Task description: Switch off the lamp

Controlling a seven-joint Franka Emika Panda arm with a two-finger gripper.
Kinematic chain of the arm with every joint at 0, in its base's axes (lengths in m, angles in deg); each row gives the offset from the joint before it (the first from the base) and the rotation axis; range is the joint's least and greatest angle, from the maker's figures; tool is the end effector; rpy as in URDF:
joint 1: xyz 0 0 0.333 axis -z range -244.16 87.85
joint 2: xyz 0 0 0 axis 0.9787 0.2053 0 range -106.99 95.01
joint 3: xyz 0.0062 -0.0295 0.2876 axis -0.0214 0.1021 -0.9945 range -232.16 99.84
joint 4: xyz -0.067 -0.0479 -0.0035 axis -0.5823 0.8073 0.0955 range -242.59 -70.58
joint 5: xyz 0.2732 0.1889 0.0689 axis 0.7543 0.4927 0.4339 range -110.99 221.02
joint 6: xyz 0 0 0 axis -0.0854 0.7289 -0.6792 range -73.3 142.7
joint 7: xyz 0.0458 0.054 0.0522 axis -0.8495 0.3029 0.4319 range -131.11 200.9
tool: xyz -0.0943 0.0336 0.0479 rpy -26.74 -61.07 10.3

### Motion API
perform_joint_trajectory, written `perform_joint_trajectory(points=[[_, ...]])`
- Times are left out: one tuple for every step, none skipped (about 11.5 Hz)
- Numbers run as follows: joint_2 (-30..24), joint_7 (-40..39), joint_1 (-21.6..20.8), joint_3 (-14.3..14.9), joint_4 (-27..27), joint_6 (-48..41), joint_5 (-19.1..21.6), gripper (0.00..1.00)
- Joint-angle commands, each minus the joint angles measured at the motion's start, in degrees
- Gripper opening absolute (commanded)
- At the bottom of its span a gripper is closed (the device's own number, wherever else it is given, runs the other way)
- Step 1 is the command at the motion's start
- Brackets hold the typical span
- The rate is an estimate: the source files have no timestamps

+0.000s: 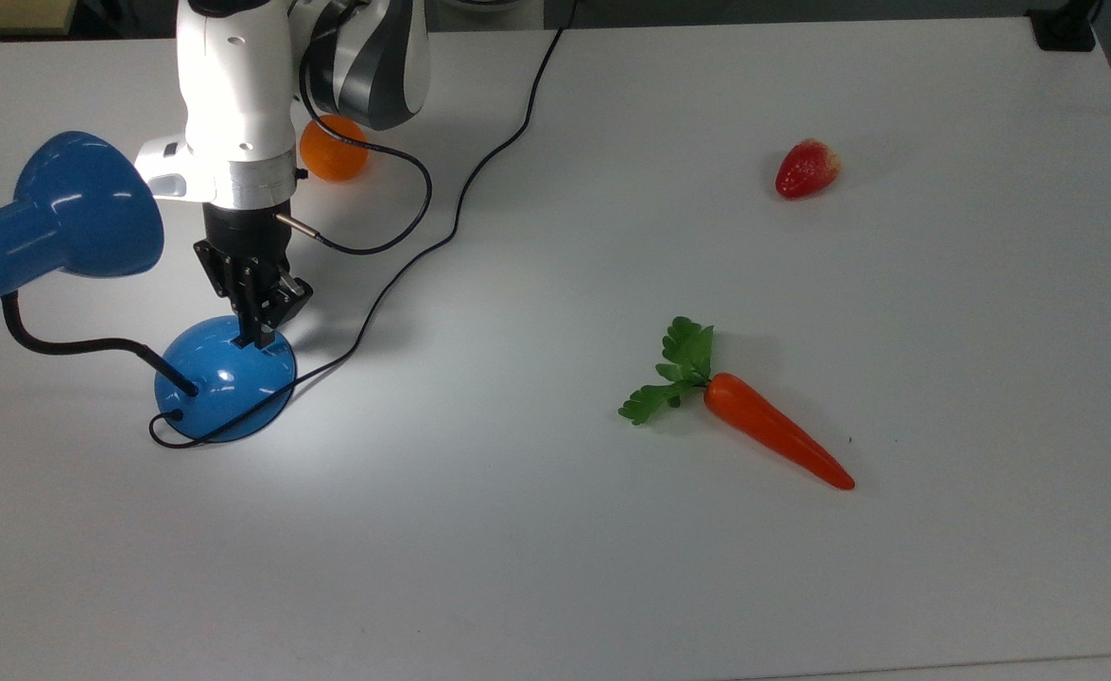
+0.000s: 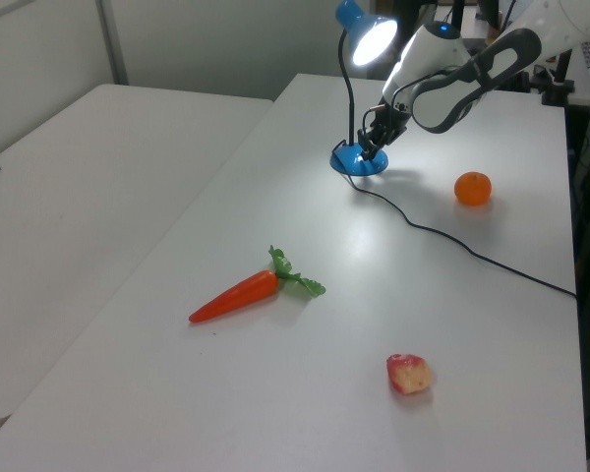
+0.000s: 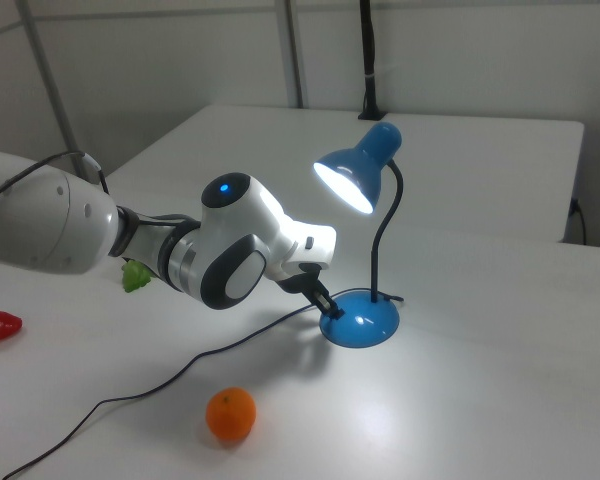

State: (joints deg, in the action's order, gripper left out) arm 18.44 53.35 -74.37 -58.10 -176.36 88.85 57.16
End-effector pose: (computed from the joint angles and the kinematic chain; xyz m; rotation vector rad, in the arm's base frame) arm 0.6047 -0.1206 0.3352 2.9386 -0.8050 0.7393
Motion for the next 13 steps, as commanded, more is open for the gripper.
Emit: perform_joint_trajectory(points=[[1.32,1.06,-0.89,0.56,0.09,1.27,-0.31,0.19],[1.41,1.06,-0.89,0.56,0.09,1.27,-0.31,0.19],[1.41,1.06,-0.89,0.56,0.00,1.27,-0.31,0.19],[1.41,1.06,-0.89,0.56,-0.09,1.27,-0.31,0.18],[1.41,1.06,-0.89,0.56,-0.17,1.27,-0.31,0.18],[1.41,1.06,-0.89,0.56,-0.17,1.27,-0.31,0.18],[1.41,1.06,-0.89,0.56,-0.17,1.27,-0.31,0.18],[1.32,1.06,-0.89,0.56,-0.17,1.27,-0.31,0.18],[1.23,1.06,-0.89,0.56,-0.17,1.19,-0.31,0.18],[0.53,1.06,-0.80,0.56,-0.26,0.84,-0.39,0.18],[-0.43,1.06,-0.89,0.56,-0.35,0.49,-0.39,0.18],[-1.66,1.15,-0.89,0.56,-0.52,-0.65,-0.39,0.18],[-3.24,1.15,-0.97,0.64,-0.35,-5.36,-0.39,0.18]])
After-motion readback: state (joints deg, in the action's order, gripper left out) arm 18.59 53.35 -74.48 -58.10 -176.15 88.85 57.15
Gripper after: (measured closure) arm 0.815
